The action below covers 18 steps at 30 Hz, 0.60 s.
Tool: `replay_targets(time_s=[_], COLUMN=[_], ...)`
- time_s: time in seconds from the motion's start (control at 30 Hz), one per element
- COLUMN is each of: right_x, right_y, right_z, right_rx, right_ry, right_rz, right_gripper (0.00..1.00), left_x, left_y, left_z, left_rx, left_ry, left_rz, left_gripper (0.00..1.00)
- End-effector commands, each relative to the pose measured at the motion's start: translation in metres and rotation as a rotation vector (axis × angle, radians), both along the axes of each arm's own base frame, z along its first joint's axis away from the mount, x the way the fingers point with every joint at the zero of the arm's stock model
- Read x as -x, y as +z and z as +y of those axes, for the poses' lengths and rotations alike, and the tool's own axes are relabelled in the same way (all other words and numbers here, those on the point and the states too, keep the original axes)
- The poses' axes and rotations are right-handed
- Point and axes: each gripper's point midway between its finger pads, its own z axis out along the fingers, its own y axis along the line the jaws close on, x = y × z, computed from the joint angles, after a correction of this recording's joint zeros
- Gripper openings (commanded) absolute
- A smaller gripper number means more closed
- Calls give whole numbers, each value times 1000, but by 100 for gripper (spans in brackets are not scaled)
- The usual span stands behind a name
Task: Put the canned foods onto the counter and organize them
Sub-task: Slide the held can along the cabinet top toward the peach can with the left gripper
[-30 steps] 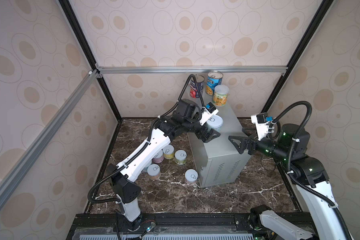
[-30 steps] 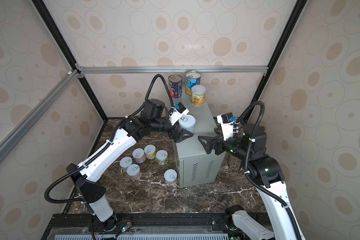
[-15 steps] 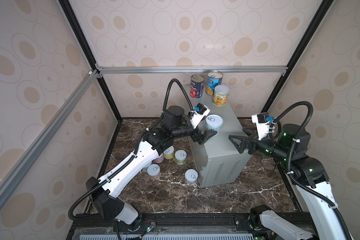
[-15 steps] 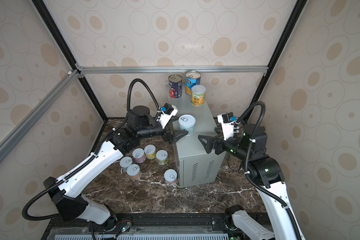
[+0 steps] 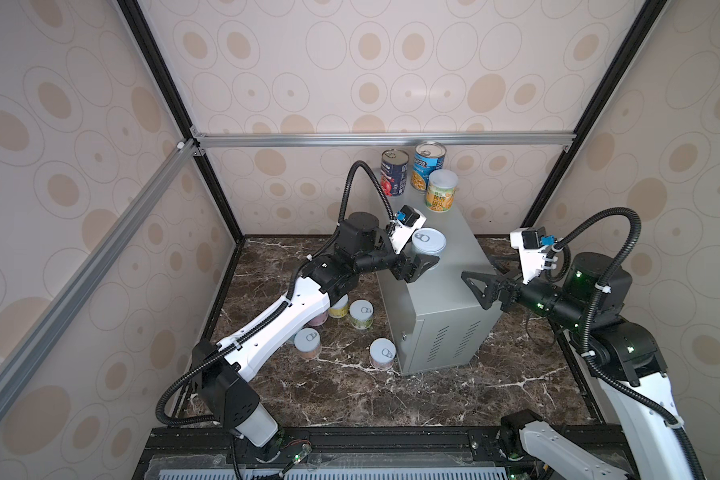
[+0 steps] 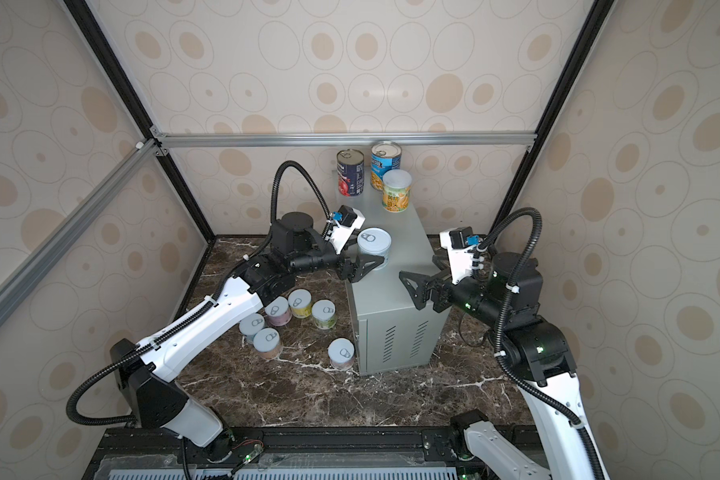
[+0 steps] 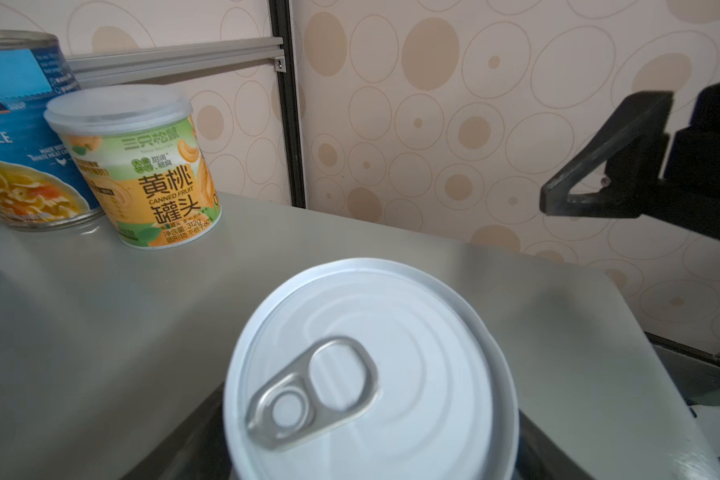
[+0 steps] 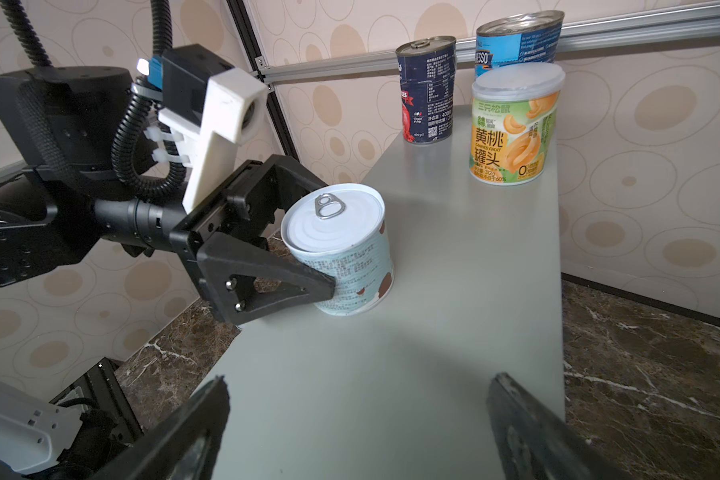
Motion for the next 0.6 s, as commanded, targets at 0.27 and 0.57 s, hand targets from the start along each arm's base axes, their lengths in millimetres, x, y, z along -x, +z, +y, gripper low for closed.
replay_targets(time_s=[0.27,0.57], right_x=[2,4], right_y=[-8,-11], right_z=[-3,-7], right_rx=[2,6], right_ry=[-17,-33], right_rz=[6,8], right_gripper=[100,100], left_x=[-39,-88], left_y=[27,20], left_z=[14,28], left_rx=[21,13], left_ry=[198,233], left_rz=[-121,-115], left_gripper=[69,64])
